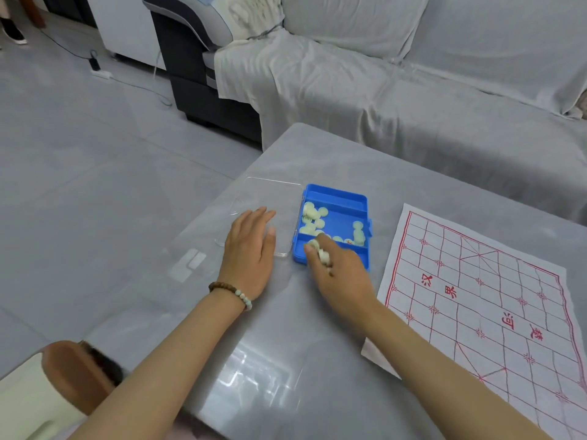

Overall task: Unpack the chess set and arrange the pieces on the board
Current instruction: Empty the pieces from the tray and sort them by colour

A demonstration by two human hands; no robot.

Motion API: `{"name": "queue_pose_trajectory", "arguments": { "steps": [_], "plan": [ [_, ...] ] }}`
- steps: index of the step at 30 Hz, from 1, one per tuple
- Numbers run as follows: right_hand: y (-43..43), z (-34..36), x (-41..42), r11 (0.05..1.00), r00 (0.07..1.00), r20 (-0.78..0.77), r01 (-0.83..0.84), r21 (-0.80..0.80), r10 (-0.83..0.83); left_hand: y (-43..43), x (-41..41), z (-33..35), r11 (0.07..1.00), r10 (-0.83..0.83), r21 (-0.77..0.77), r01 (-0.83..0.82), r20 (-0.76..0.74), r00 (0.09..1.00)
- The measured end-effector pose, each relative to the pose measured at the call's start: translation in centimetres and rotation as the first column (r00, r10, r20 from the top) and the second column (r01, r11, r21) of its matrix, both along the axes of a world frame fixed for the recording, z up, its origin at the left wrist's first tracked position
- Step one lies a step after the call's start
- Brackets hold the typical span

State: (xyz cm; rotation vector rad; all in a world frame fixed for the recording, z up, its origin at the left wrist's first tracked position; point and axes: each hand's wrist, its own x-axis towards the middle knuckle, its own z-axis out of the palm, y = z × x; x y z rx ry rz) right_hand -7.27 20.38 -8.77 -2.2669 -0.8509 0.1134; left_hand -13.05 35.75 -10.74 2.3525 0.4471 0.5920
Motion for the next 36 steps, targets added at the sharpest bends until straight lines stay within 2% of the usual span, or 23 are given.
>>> {"name": "queue_pose_trajectory", "arguments": {
  "steps": [3,6,8,12,18,22,26,32,36],
  "plan": [
    [-0.8,-1.8,-3.4,0.975,0.981,0.150,-0.093,-0.201,0.124,-0.1,-0.8,0.1,1.000,0.013,-0.013,-0.012,0.044,0.999],
    [-1.0,-3.4,-4.2,0.971,0.921,0.352,-0.093,-0.219,0.168,-0.6,-1.7,-0.2,0.999,-0.019,0.030,0.019,0.006,1.000],
    [-0.9,-3.8,-4.2,0.977,0.905,0.397,-0.074,-0.200,0.150,-0.7,-2.3,-0.5,0.999,-0.021,0.046,0.024,-0.068,0.997],
    [-1.0,-3.9,-3.8,0.994,0.947,0.315,-0.028,-0.104,0.059,-0.7,-2.9,-0.7,0.999,0.008,0.038,-0.003,-0.127,0.992],
    [-2.0,-3.9,-4.3,0.993,0.966,0.246,-0.055,-0.103,0.079,-0.5,-3.0,-0.4,1.000,0.008,0.016,-0.006,-0.152,0.988],
    [-1.4,-4.3,-5.0,0.956,0.957,0.211,-0.143,-0.257,0.200,-0.5,-2.9,-0.3,1.000,0.008,0.014,-0.005,-0.172,0.985],
    [-0.8,-4.5,-4.8,0.926,0.958,0.171,-0.164,-0.340,0.232,-0.3,-2.9,-0.7,0.999,-0.029,0.022,0.037,-0.296,0.955],
    [-2.1,-4.1,-5.6,0.894,0.941,0.136,-0.239,-0.378,0.310,-0.9,-3.4,-1.6,0.949,-0.142,0.202,0.243,-0.416,0.898],
    [-3.1,-2.4,-5.5,0.937,0.960,0.019,-0.268,-0.223,0.279,-0.8,-3.6,-2.4,0.897,-0.136,0.317,0.306,-0.462,0.876]
  ]
}}
